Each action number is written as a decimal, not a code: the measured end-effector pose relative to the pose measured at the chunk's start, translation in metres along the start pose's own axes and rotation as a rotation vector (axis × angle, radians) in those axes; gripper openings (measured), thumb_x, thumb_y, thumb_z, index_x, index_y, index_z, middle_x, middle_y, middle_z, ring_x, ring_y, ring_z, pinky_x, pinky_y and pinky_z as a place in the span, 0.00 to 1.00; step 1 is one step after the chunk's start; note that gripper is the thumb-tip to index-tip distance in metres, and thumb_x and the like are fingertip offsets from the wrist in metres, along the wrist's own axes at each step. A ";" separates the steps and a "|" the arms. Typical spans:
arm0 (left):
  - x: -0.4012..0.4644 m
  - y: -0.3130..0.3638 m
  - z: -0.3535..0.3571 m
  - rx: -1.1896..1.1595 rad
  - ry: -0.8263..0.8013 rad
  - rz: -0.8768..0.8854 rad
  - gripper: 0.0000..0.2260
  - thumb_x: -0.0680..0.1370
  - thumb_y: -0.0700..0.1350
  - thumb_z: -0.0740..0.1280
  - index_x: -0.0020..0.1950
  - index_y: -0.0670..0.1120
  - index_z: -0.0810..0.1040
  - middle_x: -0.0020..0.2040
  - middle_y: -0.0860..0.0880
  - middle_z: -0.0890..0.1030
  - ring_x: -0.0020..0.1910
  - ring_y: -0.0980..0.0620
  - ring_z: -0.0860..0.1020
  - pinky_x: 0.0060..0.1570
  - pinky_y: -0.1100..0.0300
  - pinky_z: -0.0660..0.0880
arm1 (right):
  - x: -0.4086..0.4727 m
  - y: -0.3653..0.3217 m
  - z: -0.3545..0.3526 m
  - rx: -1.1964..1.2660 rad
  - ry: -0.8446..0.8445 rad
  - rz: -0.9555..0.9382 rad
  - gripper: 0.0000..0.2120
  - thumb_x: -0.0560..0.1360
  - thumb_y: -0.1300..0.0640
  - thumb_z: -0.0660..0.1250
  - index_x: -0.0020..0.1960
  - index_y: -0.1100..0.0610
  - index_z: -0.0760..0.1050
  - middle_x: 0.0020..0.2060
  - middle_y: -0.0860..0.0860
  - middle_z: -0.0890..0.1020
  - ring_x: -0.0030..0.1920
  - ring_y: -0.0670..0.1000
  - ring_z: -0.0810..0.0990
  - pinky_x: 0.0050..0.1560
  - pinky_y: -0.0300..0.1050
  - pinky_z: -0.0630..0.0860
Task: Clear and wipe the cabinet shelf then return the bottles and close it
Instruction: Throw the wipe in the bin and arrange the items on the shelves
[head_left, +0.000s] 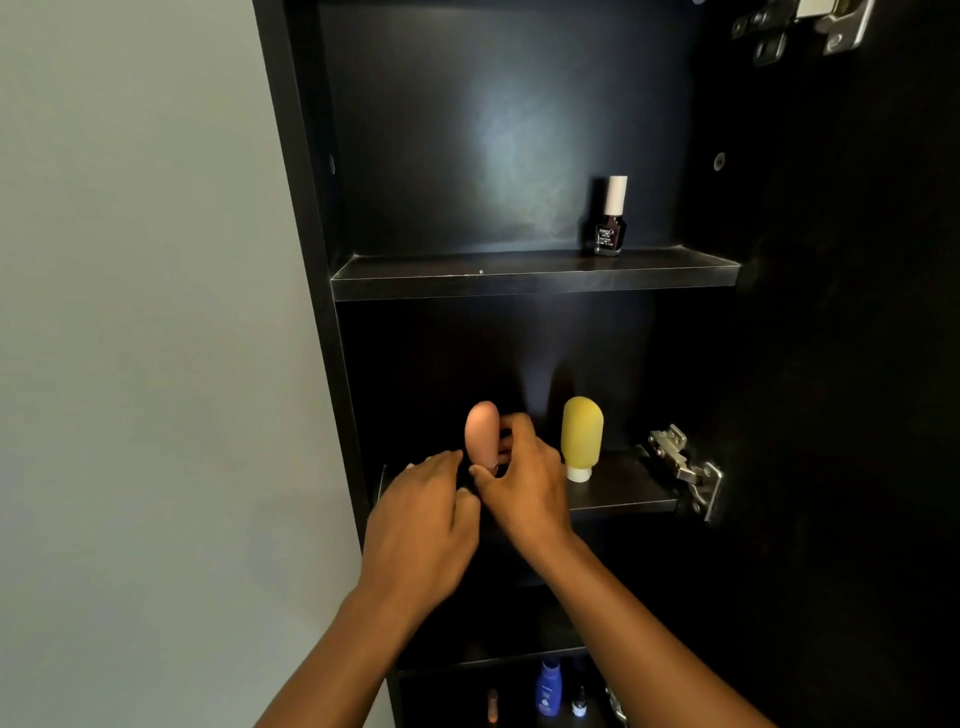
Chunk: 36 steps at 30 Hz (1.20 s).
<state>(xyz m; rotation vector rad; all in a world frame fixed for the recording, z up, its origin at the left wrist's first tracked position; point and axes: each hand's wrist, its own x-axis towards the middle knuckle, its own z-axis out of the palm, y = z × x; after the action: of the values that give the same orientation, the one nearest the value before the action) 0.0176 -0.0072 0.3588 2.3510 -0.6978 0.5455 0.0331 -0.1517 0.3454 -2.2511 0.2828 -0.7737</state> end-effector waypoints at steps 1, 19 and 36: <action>-0.003 -0.002 0.001 0.040 -0.016 -0.007 0.13 0.81 0.47 0.60 0.62 0.54 0.79 0.55 0.57 0.83 0.48 0.60 0.78 0.50 0.63 0.78 | 0.001 0.000 0.002 -0.018 -0.008 0.008 0.25 0.69 0.51 0.79 0.60 0.48 0.70 0.52 0.49 0.85 0.53 0.52 0.85 0.52 0.54 0.82; -0.036 -0.007 0.011 -0.037 0.022 0.069 0.18 0.74 0.44 0.63 0.61 0.50 0.85 0.61 0.53 0.85 0.61 0.53 0.81 0.63 0.58 0.76 | -0.038 0.013 0.001 0.003 0.063 -0.035 0.33 0.75 0.56 0.73 0.77 0.57 0.67 0.66 0.55 0.79 0.66 0.57 0.78 0.67 0.54 0.76; -0.218 -0.053 0.261 -0.471 -0.345 -0.510 0.16 0.79 0.37 0.69 0.57 0.58 0.83 0.53 0.64 0.85 0.52 0.69 0.82 0.57 0.60 0.82 | -0.252 0.265 0.080 -0.051 -0.059 0.508 0.15 0.77 0.60 0.65 0.61 0.50 0.81 0.56 0.46 0.84 0.56 0.47 0.83 0.61 0.41 0.78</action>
<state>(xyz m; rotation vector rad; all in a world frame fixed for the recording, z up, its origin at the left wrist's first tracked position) -0.0666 -0.0691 0.0309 2.0651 -0.2966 -0.2328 -0.1117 -0.1909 0.0022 -2.1079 0.8140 -0.4316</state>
